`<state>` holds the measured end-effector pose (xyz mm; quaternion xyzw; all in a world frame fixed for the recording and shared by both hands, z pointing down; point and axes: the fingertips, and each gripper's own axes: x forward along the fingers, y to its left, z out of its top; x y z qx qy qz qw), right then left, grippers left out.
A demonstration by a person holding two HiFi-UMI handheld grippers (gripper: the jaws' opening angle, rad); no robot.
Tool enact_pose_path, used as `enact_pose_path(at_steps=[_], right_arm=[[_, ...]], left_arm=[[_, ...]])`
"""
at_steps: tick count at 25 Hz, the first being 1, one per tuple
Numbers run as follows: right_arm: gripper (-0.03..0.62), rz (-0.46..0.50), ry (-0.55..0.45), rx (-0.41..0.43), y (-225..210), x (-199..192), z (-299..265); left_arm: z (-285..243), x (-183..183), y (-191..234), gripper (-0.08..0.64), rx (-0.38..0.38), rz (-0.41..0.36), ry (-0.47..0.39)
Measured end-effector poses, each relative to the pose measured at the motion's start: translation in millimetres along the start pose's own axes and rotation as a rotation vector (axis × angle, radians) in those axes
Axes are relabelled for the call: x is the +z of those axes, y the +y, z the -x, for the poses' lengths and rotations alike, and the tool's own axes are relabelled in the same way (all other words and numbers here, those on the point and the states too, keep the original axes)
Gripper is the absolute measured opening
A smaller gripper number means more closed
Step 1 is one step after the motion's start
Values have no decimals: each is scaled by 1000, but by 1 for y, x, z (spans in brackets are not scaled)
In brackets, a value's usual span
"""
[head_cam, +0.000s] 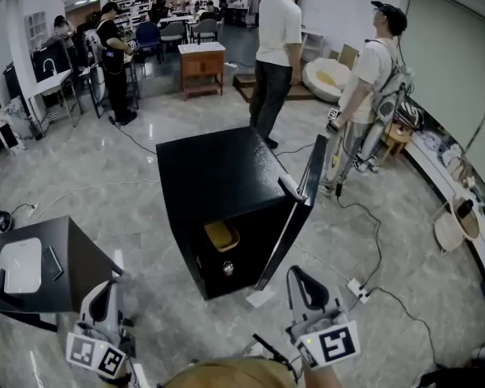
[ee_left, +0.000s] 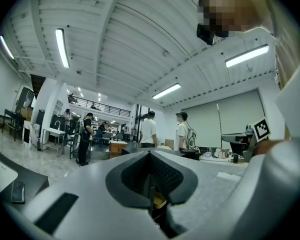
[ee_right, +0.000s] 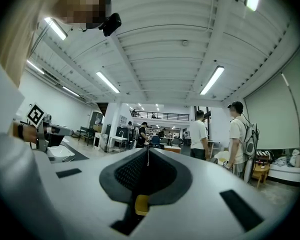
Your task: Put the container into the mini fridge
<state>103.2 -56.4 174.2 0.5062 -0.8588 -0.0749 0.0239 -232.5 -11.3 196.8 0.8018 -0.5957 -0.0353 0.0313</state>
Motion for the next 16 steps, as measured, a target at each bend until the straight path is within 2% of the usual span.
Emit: enact_pose_path(at_steps=[5, 11, 16], right_arm=[[3, -7, -19, 6, 1, 2, 1], [3, -16, 19, 6, -3, -6, 5], [3, 5, -16, 10, 1, 4, 0]], left_arm=[[1, -1, -2, 2, 3, -1, 8], [-1, -2, -6, 2, 0, -2, 12], [-2, -4, -5, 2, -10, 2, 11]])
